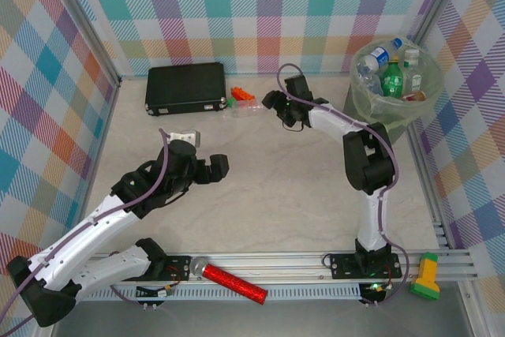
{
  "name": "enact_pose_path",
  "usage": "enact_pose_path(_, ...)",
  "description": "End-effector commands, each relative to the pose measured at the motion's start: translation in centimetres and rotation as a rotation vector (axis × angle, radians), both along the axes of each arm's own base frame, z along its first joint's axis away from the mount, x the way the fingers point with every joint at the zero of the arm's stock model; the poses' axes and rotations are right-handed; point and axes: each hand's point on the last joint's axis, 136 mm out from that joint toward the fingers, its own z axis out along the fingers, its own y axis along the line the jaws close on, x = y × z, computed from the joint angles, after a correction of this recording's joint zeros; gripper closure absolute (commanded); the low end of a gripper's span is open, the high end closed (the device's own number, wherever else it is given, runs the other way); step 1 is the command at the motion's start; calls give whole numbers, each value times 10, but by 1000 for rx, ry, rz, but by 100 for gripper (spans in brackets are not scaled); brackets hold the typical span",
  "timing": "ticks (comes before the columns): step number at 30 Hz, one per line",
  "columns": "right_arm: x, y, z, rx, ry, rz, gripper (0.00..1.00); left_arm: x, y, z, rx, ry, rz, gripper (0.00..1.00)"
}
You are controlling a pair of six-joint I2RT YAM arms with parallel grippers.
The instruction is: Put the plastic bottles in the bin
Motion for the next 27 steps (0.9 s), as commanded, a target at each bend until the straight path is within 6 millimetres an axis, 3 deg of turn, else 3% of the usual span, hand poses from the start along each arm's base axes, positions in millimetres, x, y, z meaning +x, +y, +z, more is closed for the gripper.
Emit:
enact_pose_path(1,24,-2,2,106,11,-127,23,-3,3,1,2,1,-17,0)
enact_pose_path(16,63,5,-36,261,105,-265,30,-10,8,3,0,3,-17,0)
enact_pose_path(27,61,19,-50,294,170,-246,37,-12,12,1,4,-2,-11,0)
